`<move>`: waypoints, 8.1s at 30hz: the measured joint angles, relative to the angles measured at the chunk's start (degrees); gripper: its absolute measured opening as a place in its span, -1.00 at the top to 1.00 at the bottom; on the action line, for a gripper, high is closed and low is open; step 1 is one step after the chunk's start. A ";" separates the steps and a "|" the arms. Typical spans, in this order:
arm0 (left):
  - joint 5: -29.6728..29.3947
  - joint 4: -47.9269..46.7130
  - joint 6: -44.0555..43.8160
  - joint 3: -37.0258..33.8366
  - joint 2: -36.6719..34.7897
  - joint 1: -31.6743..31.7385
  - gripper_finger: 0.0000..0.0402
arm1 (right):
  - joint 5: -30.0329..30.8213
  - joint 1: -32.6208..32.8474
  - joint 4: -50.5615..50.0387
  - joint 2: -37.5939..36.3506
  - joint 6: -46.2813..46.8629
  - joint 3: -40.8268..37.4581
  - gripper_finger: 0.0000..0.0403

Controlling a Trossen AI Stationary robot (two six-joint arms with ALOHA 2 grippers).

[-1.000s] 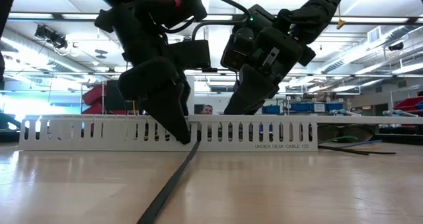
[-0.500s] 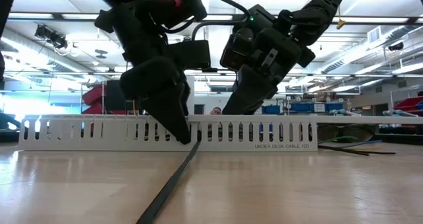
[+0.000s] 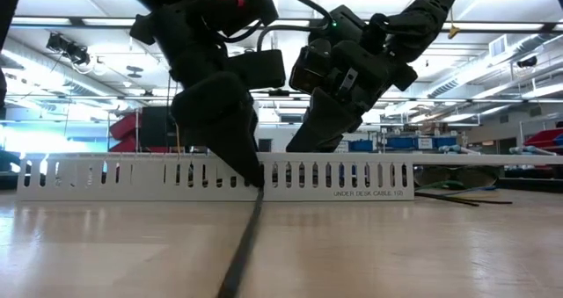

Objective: Ziptie cables
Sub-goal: Close the lid on the cable duct

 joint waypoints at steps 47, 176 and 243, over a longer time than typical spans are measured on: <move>-3.95 -16.93 1.13 2.90 -10.32 2.19 -0.53 | -3.81 -0.63 -6.67 -0.13 -0.99 0.07 1.00; 12.82 7.50 -2.14 -15.12 -7.06 -0.26 1.00 | -4.89 -0.06 4.04 9.50 1.45 7.93 1.00; 5.09 -10.59 -4.04 -1.68 -11.32 0.20 -0.54 | -6.66 -0.28 1.06 9.46 -3.07 8.52 1.00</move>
